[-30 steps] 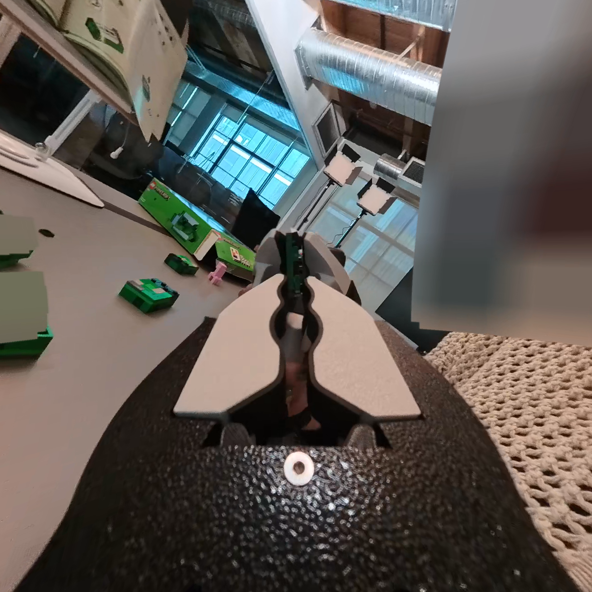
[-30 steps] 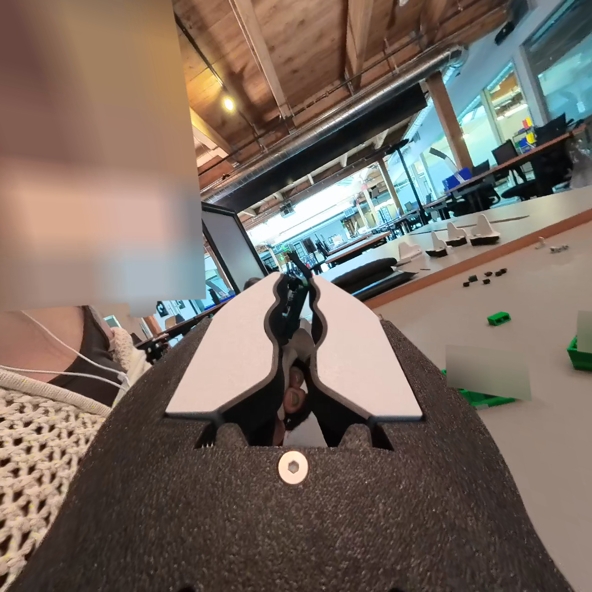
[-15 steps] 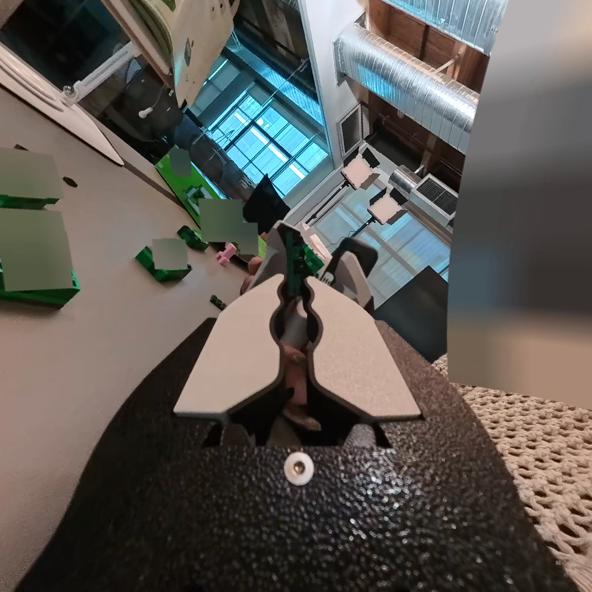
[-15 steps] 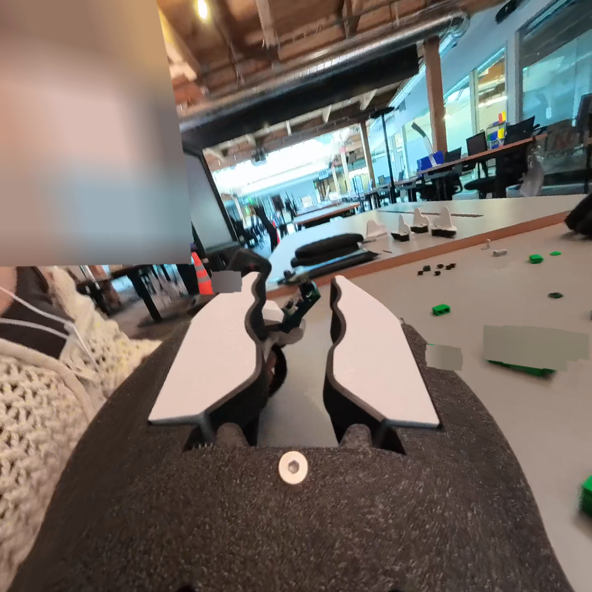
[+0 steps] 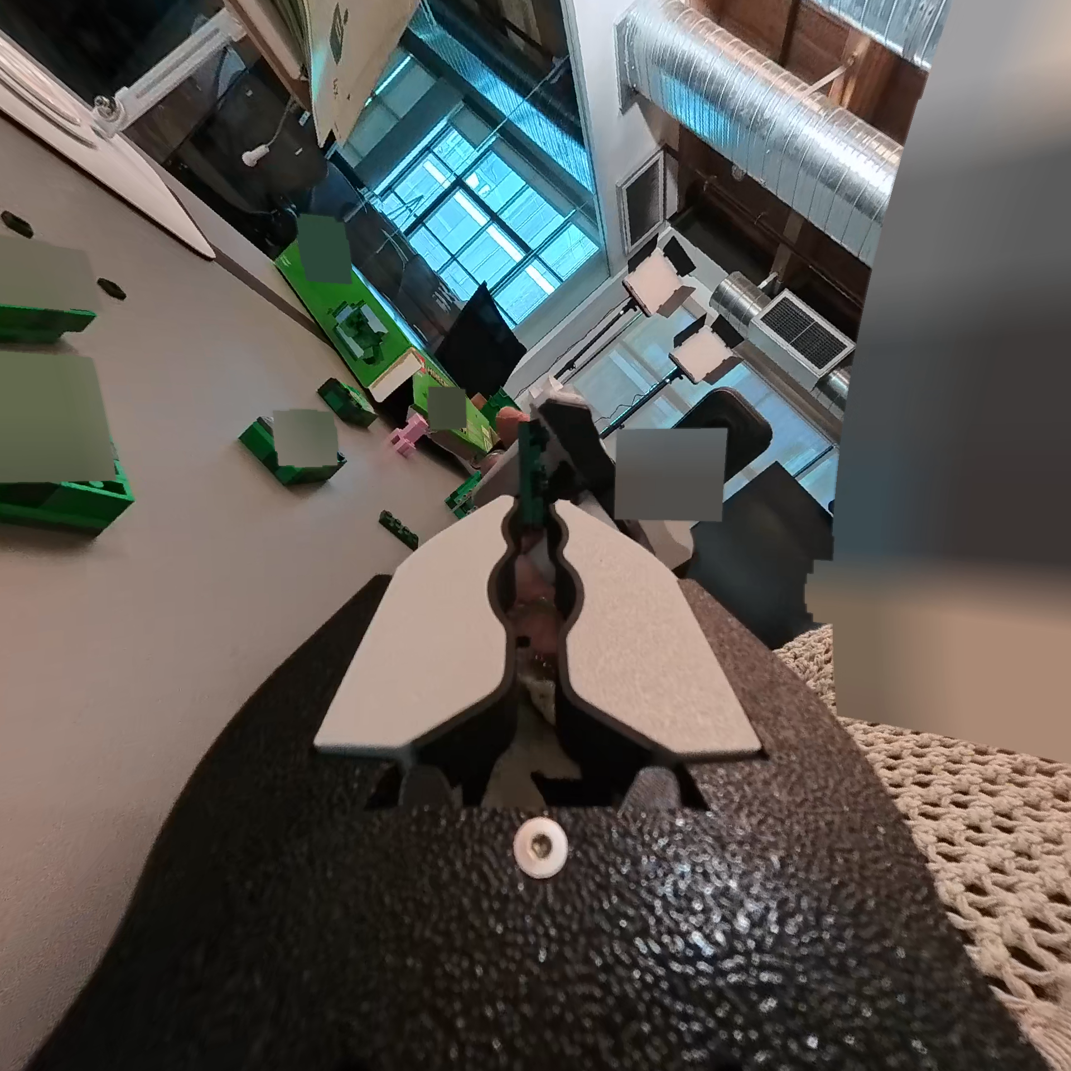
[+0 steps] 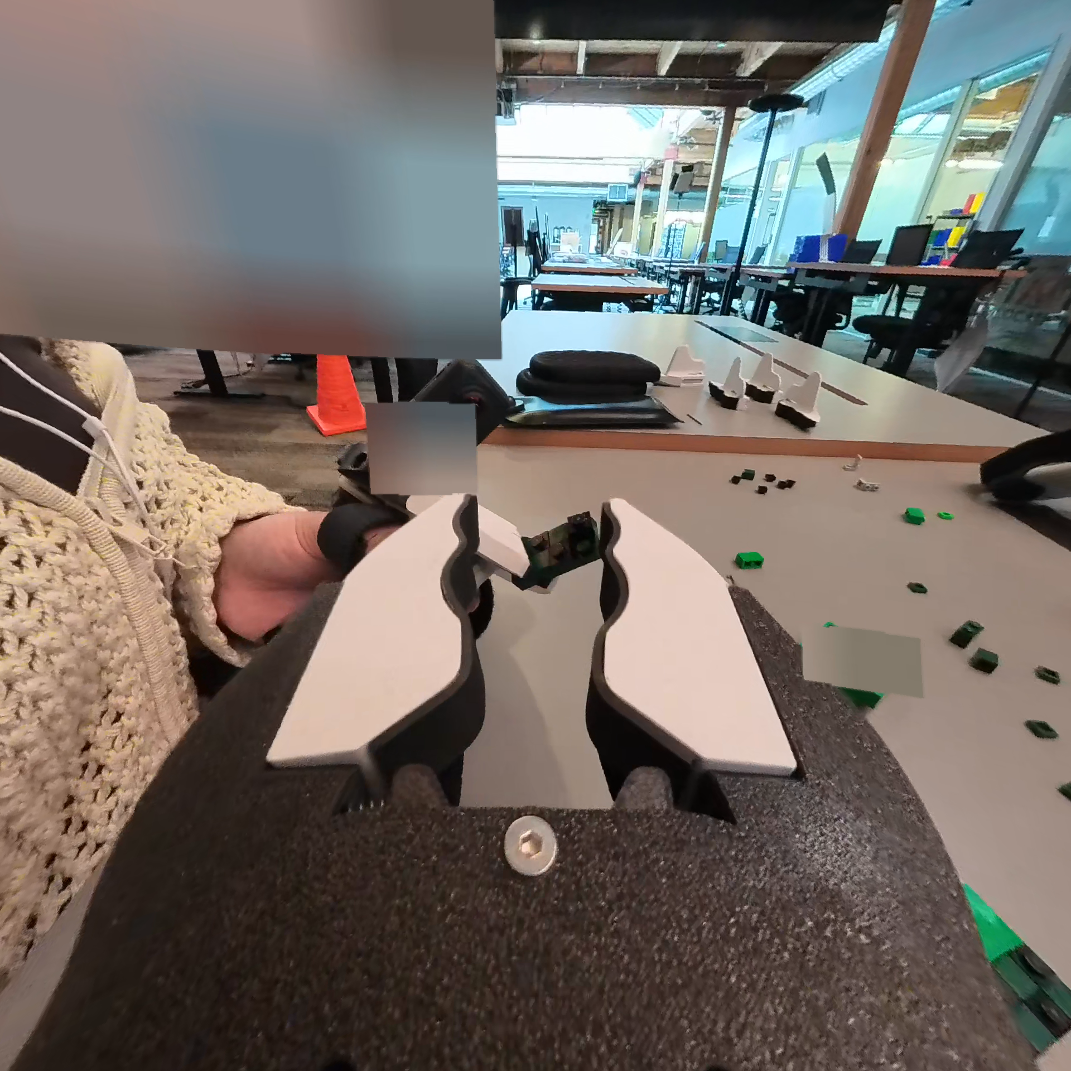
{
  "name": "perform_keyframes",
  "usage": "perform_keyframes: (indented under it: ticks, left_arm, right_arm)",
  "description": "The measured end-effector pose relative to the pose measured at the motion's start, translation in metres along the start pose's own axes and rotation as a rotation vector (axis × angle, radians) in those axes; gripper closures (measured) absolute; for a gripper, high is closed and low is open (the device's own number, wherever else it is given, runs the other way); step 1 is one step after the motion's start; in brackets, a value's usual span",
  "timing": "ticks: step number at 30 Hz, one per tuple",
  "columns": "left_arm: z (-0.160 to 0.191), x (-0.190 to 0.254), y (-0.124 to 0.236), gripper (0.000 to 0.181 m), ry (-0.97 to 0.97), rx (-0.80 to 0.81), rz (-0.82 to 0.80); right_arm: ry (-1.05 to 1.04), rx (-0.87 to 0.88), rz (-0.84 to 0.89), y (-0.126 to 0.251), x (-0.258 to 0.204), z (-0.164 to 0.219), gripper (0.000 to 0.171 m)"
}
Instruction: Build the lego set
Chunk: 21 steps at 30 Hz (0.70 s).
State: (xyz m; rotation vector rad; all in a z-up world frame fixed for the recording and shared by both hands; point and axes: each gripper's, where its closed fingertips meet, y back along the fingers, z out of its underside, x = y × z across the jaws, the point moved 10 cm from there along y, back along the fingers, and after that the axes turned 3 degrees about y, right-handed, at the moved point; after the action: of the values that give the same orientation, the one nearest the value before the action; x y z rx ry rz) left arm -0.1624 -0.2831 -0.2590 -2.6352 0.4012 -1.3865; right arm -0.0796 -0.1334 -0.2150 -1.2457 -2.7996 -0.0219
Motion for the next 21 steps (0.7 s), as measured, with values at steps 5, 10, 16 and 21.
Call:
perform_keyframes:
  ticks: [5, 10, 16, 21]
  left_arm:
    - [0.0000, -0.0001, -0.0004, 0.174, 0.000, -0.003, 0.001]
    - [0.0000, -0.0001, -0.0005, 0.174, 0.000, -0.003, 0.003]
    - [-0.0002, -0.0003, -0.0005, 0.174, 0.004, -0.004, 0.005]
    - [-0.0002, -0.0006, -0.0004, 0.174, 0.008, -0.004, 0.006]
  right_arm:
    - [0.014, -0.022, -0.003, -0.0008, -0.0012, 0.0004, 0.132]
    - [0.002, -0.023, -0.012, -0.0006, -0.0007, 0.0002, 0.133]
    - [-0.007, -0.020, -0.019, 0.0000, -0.0002, 0.0003, 0.134]
    - [-0.014, -0.022, -0.024, 0.0001, 0.0003, 0.0005, 0.134]
